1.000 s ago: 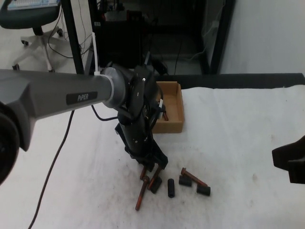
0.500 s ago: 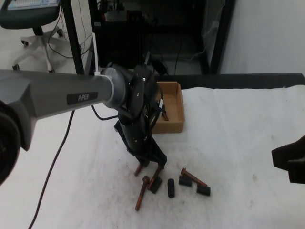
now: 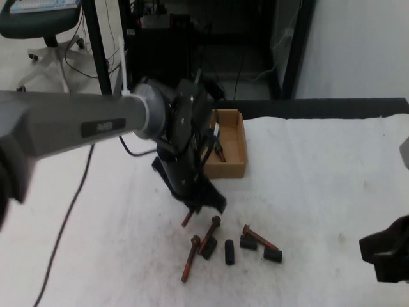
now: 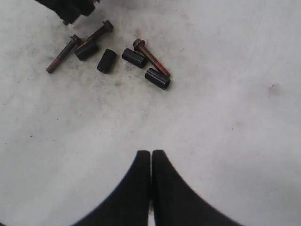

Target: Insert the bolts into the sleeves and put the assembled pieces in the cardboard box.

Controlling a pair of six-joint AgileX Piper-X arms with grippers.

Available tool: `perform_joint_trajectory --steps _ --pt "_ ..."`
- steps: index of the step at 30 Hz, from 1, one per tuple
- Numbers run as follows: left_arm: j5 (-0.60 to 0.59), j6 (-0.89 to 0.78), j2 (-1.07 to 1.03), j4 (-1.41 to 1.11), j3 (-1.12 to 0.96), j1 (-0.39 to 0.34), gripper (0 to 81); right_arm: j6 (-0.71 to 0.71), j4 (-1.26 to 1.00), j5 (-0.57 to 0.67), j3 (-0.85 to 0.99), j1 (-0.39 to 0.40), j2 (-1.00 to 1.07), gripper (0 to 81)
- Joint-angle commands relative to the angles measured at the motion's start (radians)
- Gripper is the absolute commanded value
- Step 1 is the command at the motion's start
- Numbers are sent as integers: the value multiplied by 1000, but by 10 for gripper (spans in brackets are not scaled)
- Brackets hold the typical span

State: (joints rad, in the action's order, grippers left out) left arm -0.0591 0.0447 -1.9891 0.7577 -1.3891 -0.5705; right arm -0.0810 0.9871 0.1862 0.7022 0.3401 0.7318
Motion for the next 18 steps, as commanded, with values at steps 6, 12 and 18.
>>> perform_joint_trajectory --steps 6,12,18 --pt "45 0 341 -22 5 75 2 134 -103 17 -1 -2 9 8" --pt "45 -4 638 -22 171 153 2 138 -170 147 -1 -2 123 8" --pt "-92 -106 1064 -119 547 183 2 164 -253 160 1 -2 296 8"
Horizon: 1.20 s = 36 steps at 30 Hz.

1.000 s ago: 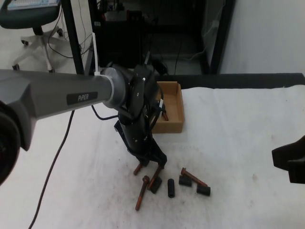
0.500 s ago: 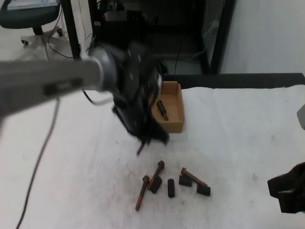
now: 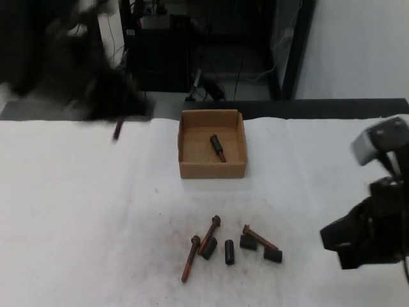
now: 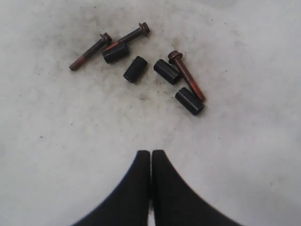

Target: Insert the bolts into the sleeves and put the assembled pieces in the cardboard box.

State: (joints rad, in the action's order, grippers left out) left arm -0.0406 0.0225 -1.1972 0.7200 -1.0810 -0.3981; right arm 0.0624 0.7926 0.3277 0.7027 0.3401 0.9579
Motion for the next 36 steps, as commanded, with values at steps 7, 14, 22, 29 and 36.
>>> perform_joint_trajectory --steps 7,14,22,29,36 --pt "-391 -219 706 -670 686 11 2 29 -139 15 0 -2 197 8" --pt "-357 -392 824 -882 899 11 2 183 -140 -71 61 42 297 8" --pt "-357 -377 778 -882 914 11 2 364 -147 -131 211 173 448 203" --pt "-357 -262 772 -882 914 11 2 559 -189 -165 282 230 569 363" --pt "-357 -257 772 -882 914 11 2 509 -262 -171 285 257 622 363"
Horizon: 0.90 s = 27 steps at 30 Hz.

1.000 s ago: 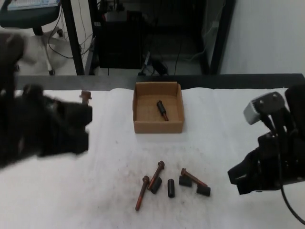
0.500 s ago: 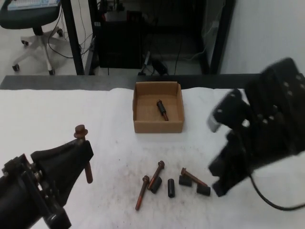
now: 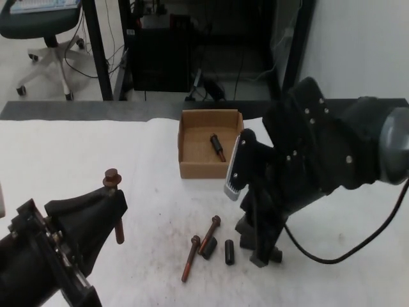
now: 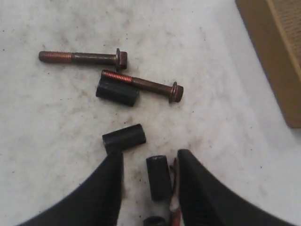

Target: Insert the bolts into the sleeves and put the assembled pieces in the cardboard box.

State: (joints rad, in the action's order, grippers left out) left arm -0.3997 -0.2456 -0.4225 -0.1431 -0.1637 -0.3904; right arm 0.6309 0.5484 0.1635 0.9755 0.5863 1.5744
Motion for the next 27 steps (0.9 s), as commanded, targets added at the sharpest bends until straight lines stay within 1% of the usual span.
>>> perform_joint_trajectory --steps 1,2,6,7,11,14,16,19,24,27 --pt "2 11 -2 -19 -4 3 2 -120 -20 -16 12 15 13 363" --pt "2 11 -2 -19 -4 3 2 -187 -19 -21 12 18 20 363" --pt "2 11 -2 -19 -4 3 2 -631 19 -27 12 20 43 363" --pt "2 11 -2 -19 -4 3 2 -692 29 -27 12 20 46 363" --pt "2 11 -2 -17 -4 3 2 -813 47 -23 12 20 46 360" --pt "30 11 -2 2 -4 3 2 -917 82 -19 12 20 46 302" --pt "56 11 -2 16 -4 3 2 -942 85 29 12 20 46 277" --pt "69 11 -2 19 -4 3 2 -1008 77 67 21 20 46 275" --pt "69 11 -2 19 -4 3 2 -1015 86 67 70 20 75 275" --pt "69 11 -2 19 -4 3 2 -1015 149 67 129 20 135 275"
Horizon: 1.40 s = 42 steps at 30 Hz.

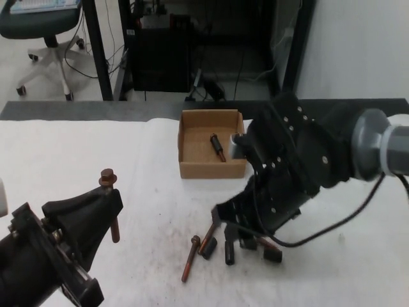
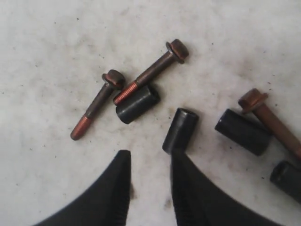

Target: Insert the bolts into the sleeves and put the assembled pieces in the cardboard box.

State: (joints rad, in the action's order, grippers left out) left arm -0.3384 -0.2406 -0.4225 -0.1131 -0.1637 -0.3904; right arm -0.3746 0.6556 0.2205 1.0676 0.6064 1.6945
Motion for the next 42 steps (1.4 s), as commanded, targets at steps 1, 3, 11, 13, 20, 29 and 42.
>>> perform_joint_trajectory --steps 1,3,11,13,20,29,42 --pt "8 6 -2 -11 -4 3 2 -7 70 10 63 0 44 275" --pt "8 6 -2 -11 -4 3 2 -7 137 10 117 0 104 275" --pt "8 6 -2 -11 -4 3 2 43 278 -46 253 0 214 275" --pt "8 6 -2 -11 -4 3 2 62 277 -55 253 0 214 275" --pt "8 6 -2 -11 -4 3 2 62 262 -65 253 0 214 275" --pt "8 6 -2 -11 -4 3 2 53 255 -65 253 2 218 275" --pt "8 6 -2 -11 -4 3 2 53 287 -65 254 15 300 275"
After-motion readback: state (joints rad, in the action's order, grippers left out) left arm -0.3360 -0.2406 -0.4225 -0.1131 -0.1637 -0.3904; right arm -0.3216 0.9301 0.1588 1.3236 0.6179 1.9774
